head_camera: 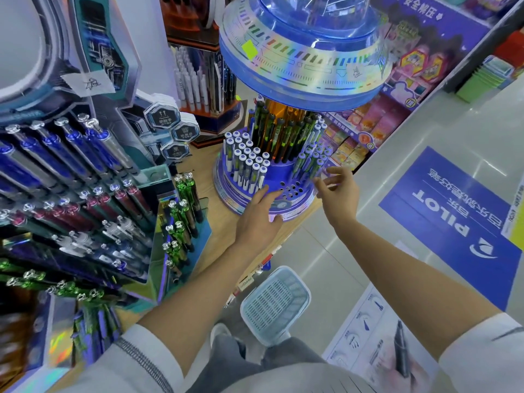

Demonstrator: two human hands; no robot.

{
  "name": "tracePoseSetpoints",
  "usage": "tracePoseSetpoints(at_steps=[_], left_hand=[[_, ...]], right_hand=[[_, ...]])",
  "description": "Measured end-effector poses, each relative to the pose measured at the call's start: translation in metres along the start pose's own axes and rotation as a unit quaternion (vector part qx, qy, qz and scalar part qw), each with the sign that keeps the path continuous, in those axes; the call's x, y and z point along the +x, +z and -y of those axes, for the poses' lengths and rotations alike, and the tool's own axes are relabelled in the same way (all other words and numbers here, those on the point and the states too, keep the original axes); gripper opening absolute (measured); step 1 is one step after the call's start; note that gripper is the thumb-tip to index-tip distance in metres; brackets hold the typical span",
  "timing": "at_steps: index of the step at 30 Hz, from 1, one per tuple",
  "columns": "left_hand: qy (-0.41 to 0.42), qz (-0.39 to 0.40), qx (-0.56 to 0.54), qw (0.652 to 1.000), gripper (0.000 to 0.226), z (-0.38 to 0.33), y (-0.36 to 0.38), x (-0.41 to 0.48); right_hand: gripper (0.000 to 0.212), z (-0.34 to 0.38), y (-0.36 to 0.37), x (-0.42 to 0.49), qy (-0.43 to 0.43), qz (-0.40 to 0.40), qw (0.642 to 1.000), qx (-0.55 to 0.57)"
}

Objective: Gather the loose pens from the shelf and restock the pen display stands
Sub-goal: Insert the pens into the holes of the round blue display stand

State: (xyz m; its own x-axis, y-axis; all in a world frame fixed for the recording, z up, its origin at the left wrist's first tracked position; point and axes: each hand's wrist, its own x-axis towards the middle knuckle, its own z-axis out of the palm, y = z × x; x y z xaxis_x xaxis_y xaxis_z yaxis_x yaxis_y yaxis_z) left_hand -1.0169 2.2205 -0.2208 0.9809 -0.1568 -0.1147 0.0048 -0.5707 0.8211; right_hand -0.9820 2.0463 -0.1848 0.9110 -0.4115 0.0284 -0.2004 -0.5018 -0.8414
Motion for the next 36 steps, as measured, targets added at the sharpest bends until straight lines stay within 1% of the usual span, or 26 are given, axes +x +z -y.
tracePoseSetpoints(at_steps=[2, 5, 6, 8, 11, 14, 18, 21, 23, 25, 28, 31, 32, 33, 35, 36], left_hand=[[0.026, -0.051, 0.043, 0.997, 0.054, -0.006, 0.004, -0.011], [0.05, -0.123, 0.056, 0.99, 0.05, -0.014, 0.013, -0.032], [0.055, -0.148, 0.056, 0.986, 0.047, -0.016, 0.016, -0.039], [0.047, -0.192, 0.048, 0.979, 0.038, -0.018, 0.02, -0.056], [0.014, -0.233, 0.029, 0.972, 0.023, -0.01, 0.026, -0.096], [-0.046, -0.294, 0.001, 0.955, 0.018, 0.011, 0.025, -0.147], [-0.172, -0.374, -0.027, 0.911, 0.016, 0.047, 0.014, -0.223], [-0.255, -0.415, -0.047, 0.872, 0.016, 0.065, -0.005, -0.266], [-0.298, -0.427, -0.037, 0.853, 0.014, 0.081, -0.02, -0.289], [-0.322, -0.437, -0.041, 0.839, 0.011, 0.103, -0.034, -0.304], [-0.383, -0.406, -0.047, 0.828, 0.017, 0.128, -0.053, -0.314], [-0.398, -0.366, -0.072, 0.838, 0.024, 0.14, -0.072, -0.311], [-0.393, -0.346, -0.092, 0.847, 0.026, 0.142, -0.078, -0.308], [-0.385, -0.324, -0.103, 0.858, 0.031, 0.143, -0.083, -0.306], [-0.376, -0.287, -0.11, 0.874, 0.045, 0.15, -0.091, -0.302], [-0.373, -0.273, -0.111, 0.88, 0.048, 0.153, -0.094, -0.3]], right_hand=[[0.022, -0.001, -0.004, -0.009, -0.015, 0.017, 1.0, 0.016], [0.011, 0.002, -0.009, -0.025, -0.056, 0.074, 0.995, 0.036], [0.012, 0.003, -0.01, -0.031, -0.067, 0.097, 0.991, 0.056], [0.019, 0.003, -0.01, -0.046, -0.078, 0.151, 0.981, 0.088], [0.02, -0.005, -0.009, -0.075, -0.084, 0.259, 0.957, 0.105], [0.016, -0.016, 0.003, -0.102, -0.09, 0.375, 0.919, 0.084], [0.006, -0.017, 0.031, -0.151, -0.067, 0.527, 0.845, 0.062], [0.005, -0.01, 0.054, -0.193, -0.058, 0.587, 0.807, 0.032], [0.005, -0.002, 0.072, -0.216, -0.037, 0.598, 0.8, 0.017], [0.005, 0.007, 0.089, -0.236, -0.009, 0.608, 0.794, 0.012], [0.002, 0.021, 0.116, -0.261, 0.036, 0.606, 0.795, 0.005], [0.005, 0.032, 0.148, -0.282, 0.082, 0.582, 0.809, 0.012], [0.004, 0.033, 0.159, -0.29, 0.094, 0.569, 0.817, 0.011], [0.007, 0.035, 0.167, -0.296, 0.095, 0.558, 0.824, 0.001], [0.029, 0.036, 0.182, -0.308, 0.096, 0.538, 0.837, -0.019], [0.037, 0.037, 0.188, -0.313, 0.108, 0.528, 0.842, -0.019]])
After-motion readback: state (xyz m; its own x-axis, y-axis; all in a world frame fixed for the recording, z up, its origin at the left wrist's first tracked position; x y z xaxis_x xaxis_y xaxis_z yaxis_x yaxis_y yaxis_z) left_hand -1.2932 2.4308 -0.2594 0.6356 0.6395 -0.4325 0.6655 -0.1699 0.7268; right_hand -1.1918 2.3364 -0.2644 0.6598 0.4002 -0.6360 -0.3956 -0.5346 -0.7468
